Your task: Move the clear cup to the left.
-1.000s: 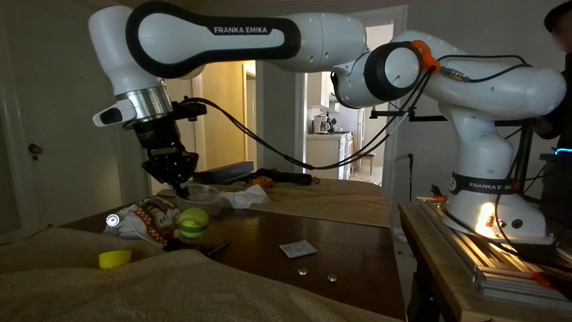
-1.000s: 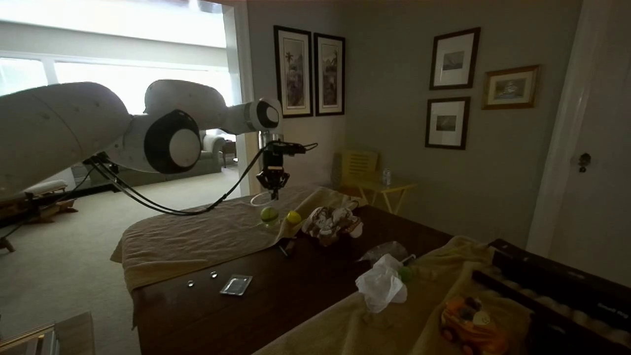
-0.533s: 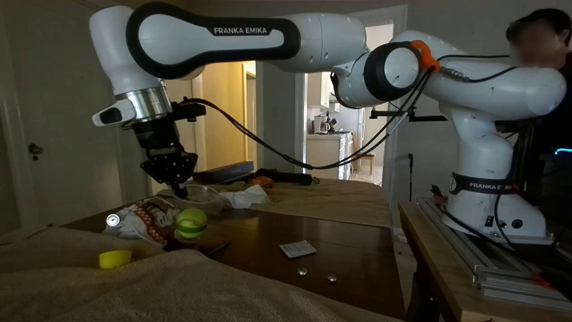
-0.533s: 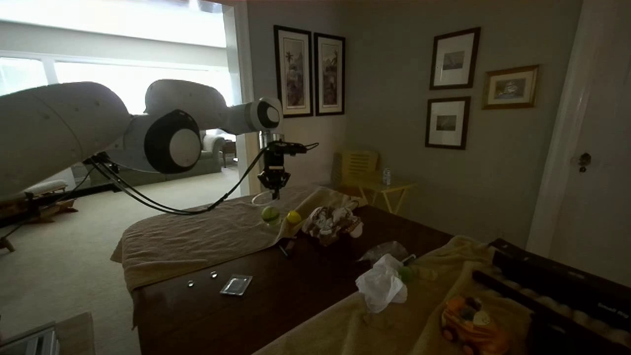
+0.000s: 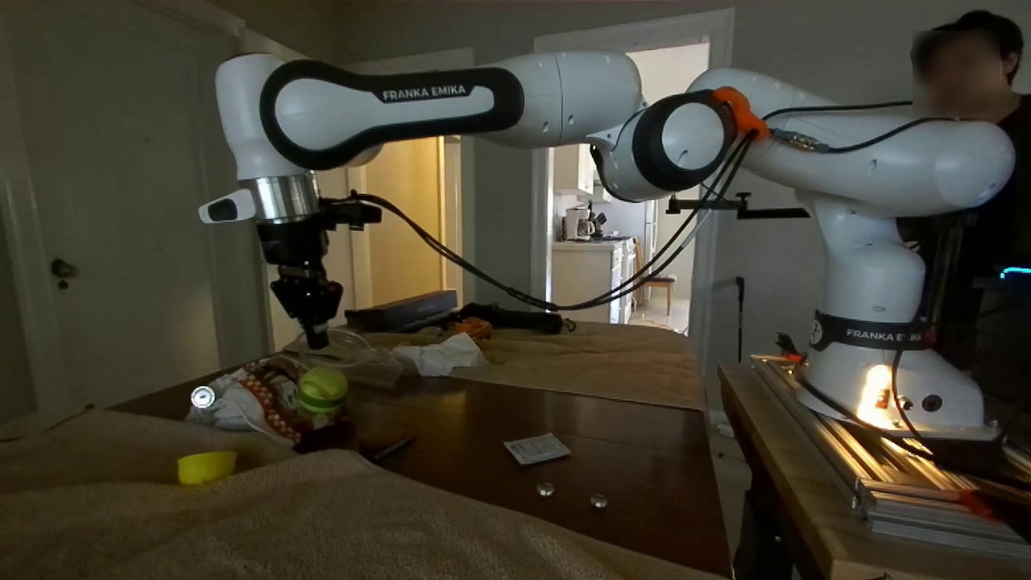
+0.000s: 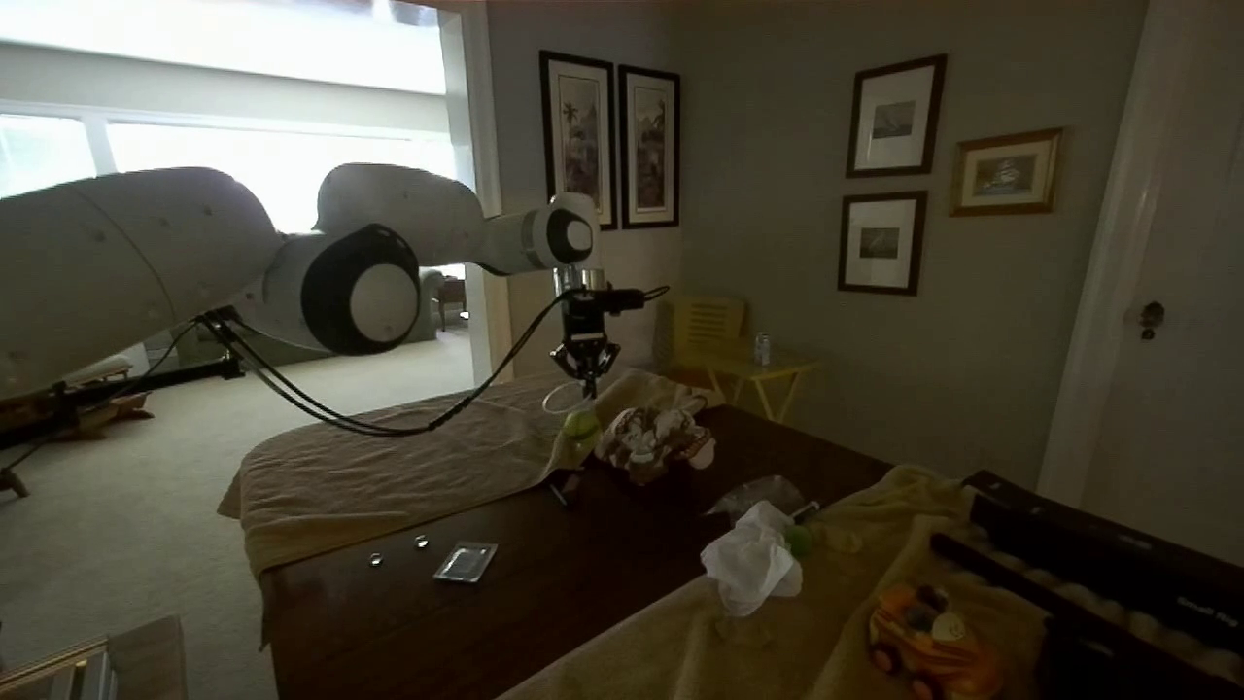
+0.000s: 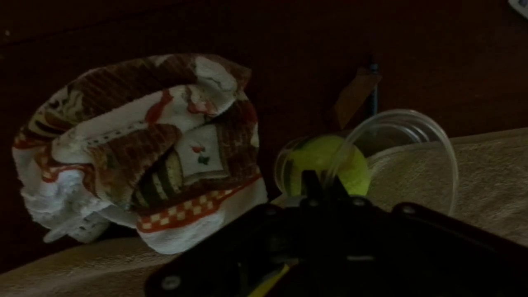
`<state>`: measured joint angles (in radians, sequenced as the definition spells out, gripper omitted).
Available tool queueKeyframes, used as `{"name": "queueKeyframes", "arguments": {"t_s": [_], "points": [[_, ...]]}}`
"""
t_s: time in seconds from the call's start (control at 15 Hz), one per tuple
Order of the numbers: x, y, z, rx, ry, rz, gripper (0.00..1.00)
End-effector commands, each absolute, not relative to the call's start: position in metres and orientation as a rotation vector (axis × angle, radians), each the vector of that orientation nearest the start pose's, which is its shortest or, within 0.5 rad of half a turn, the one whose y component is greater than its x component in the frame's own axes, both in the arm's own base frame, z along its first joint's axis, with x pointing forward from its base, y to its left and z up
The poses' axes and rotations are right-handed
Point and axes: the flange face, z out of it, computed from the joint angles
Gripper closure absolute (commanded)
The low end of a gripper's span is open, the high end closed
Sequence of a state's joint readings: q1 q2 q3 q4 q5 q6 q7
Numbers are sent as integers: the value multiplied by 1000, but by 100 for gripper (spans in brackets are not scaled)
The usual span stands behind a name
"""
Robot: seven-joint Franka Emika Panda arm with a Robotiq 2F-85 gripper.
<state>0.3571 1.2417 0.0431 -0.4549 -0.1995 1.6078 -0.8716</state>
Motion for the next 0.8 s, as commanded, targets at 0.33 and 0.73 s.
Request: {"name": "queueKeyframes", "arguments": {"t_s": [0.33,0.73], "points": [[750,321,284,-2756,-1751,-127,99],[736,374,286,-2566,-1905,-304,99]]}}
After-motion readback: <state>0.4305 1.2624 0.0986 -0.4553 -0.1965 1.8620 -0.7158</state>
